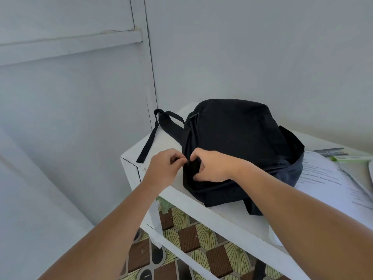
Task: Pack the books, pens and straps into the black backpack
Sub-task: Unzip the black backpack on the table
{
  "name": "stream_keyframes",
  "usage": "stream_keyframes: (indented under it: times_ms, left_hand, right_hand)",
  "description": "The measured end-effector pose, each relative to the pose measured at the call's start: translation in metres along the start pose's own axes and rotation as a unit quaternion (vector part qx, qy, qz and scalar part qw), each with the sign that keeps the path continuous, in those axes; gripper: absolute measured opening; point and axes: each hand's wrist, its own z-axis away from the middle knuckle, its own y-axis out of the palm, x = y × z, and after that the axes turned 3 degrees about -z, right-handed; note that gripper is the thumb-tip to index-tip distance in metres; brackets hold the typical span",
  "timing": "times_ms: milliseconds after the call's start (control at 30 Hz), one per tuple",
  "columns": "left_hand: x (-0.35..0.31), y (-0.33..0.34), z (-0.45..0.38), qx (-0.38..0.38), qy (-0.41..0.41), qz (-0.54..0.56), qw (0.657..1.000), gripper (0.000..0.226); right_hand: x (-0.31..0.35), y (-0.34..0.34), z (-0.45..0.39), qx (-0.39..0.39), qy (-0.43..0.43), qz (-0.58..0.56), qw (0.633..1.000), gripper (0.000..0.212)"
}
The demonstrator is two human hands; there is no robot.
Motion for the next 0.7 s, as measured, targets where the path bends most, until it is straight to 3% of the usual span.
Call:
stream_keyframes:
  times_ms: [300, 567, 633, 700]
  left_hand:
    - [0.006, 0.001, -0.1, -0.048, 0.032, -0.155, 0.986, 0.014]
    - [0.01, 0.006, -0.135, -0.086, -0.086, -0.084, 0.989, 0.015]
    - [0.008, 0.01, -0.125, -0.065, -0.079, -0.08, 0.992, 0.014]
    - [0.002, 0.013, -0.108, -0.04, -0.018, -0.127, 0.991, 0.034]
  right_hand:
    - [-0.015, 0.009, 0.005, 0.003, 0.04, -0.045, 0.998, 0.047]
    - [-0.022, 0.01, 0.011, 0.005, 0.041, -0.068, 0.997, 0.041]
    - [-0.023, 0.011, 0.014, -0.003, 0.037, -0.063, 0.997, 0.038]
    - [-0.023, 0.008, 0.018, -0.021, 0.03, -0.048, 0.998, 0.031]
